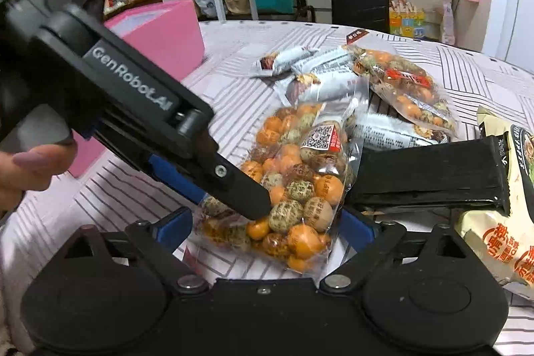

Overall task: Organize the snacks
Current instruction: 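Reach the left tool to the clear bag of coated nuts and grasp it, then lift the nut bag with the left tool and carry it over the pink box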

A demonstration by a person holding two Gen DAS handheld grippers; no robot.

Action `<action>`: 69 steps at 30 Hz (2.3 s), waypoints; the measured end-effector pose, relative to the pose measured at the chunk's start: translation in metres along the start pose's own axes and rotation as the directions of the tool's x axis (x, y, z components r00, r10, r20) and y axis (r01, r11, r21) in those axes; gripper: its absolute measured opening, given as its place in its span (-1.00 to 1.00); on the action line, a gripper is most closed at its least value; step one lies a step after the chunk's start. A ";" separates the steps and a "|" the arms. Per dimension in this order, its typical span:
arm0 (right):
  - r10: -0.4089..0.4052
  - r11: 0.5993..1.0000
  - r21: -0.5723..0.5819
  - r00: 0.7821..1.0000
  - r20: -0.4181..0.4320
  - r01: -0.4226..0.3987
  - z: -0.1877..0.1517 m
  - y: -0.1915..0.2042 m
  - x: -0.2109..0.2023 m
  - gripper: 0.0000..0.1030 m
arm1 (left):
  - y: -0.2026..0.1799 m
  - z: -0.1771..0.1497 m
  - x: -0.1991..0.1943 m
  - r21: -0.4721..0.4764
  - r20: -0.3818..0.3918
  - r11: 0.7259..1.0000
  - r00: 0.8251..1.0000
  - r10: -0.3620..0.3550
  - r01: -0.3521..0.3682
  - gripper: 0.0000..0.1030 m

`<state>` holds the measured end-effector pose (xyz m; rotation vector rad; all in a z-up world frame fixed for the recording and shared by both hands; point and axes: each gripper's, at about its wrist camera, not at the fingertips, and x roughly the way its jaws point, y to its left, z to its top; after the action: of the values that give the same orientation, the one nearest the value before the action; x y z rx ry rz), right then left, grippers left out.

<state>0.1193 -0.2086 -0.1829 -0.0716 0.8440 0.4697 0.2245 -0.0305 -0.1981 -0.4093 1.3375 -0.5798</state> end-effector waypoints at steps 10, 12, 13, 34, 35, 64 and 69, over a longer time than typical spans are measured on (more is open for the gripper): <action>-0.088 0.994 -0.056 0.996 0.027 0.090 -0.007 0.009 0.014 0.99 | -0.007 -0.016 0.005 -0.001 0.125 0.999 0.992 0.034 -0.034 0.06; -0.095 0.994 -0.053 0.995 0.034 0.096 -0.008 0.012 0.011 0.96 | -0.009 -0.020 0.003 -0.004 0.146 0.999 0.989 0.036 -0.036 0.05; -0.093 0.995 -0.044 0.995 0.034 0.094 -0.009 0.015 0.009 0.95 | -0.011 -0.024 0.002 -0.008 0.159 0.999 0.986 0.038 -0.038 0.04; 0.003 0.999 -0.033 0.998 -0.055 -0.005 0.006 0.078 -0.065 0.94 | -0.054 -0.102 -0.092 -0.067 0.171 0.990 0.977 0.131 -0.121 0.04; 0.006 0.999 -0.043 0.998 -0.058 -0.009 0.007 0.082 -0.068 0.94 | -0.055 -0.106 -0.098 -0.071 0.180 0.990 0.975 0.129 -0.118 0.04; 0.087 0.917 -0.392 0.996 0.032 -0.068 0.086 0.190 -0.124 0.94 | -0.045 -0.165 -0.259 -0.134 0.450 0.983 0.876 0.172 -0.124 0.07; 0.120 0.884 -0.460 0.991 0.054 -0.082 0.108 0.207 -0.105 0.95 | -0.028 -0.152 -0.277 -0.190 0.494 0.971 0.841 0.222 -0.145 0.06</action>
<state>0.0472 -0.0361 -0.0090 -0.4433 0.6444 0.7611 0.0366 0.1230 0.0065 -0.5066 0.8880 -0.1856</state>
